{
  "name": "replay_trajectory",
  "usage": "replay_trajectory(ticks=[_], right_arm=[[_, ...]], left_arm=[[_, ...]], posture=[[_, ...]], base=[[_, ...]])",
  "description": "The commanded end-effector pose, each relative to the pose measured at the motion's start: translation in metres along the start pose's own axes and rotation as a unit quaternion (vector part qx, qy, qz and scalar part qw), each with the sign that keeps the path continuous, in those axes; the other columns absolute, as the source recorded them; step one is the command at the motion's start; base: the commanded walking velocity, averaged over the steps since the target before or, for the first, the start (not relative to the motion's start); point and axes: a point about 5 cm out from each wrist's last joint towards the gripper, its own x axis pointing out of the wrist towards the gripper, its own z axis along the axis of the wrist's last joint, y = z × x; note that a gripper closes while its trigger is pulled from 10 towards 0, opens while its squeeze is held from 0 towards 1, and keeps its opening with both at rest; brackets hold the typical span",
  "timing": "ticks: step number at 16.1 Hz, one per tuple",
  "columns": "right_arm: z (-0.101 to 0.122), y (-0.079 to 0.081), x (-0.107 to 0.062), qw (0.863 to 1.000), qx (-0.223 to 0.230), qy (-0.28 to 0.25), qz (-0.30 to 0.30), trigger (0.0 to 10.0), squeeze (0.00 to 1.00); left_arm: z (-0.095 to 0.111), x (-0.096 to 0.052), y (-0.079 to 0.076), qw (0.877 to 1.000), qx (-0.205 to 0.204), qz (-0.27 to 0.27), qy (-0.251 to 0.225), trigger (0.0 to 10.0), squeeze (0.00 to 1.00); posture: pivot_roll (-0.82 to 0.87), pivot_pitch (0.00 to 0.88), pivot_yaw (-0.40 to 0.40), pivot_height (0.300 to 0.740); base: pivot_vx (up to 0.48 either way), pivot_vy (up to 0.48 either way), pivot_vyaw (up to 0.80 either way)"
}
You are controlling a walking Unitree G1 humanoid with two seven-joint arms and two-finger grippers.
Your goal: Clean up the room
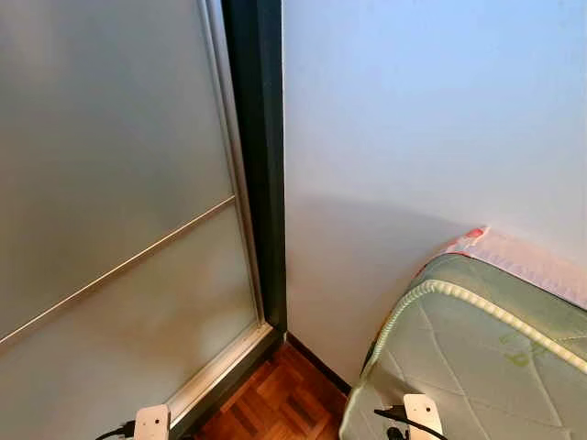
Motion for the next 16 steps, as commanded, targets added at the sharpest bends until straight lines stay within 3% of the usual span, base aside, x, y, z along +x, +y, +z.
replay_trajectory(ticks=[1, 16], right_arm=[[-0.0041, -0.0293, -0.0044, 0.997, 0.069, -0.017, 0.010, 10.0, 0.00], [-0.0051, -0.0302, -0.0043, 0.997, 0.074, -0.010, 0.005, 10.0, 0.00]], left_arm=[[-0.0054, 0.0050, -0.0308, 0.995, 0.068, -0.055, 0.054, 10.0, 0.00], [-0.0102, 0.0034, -0.0275, 0.995, 0.066, -0.051, 0.062, 10.0, 0.00]], posture=[[-0.06, 0.003, 0.001, 0.740], [-0.06, 0.002, 0.002, 0.740]], base=[[0.000, 0.000, 0.00], [0.000, 0.000, 0.00]])
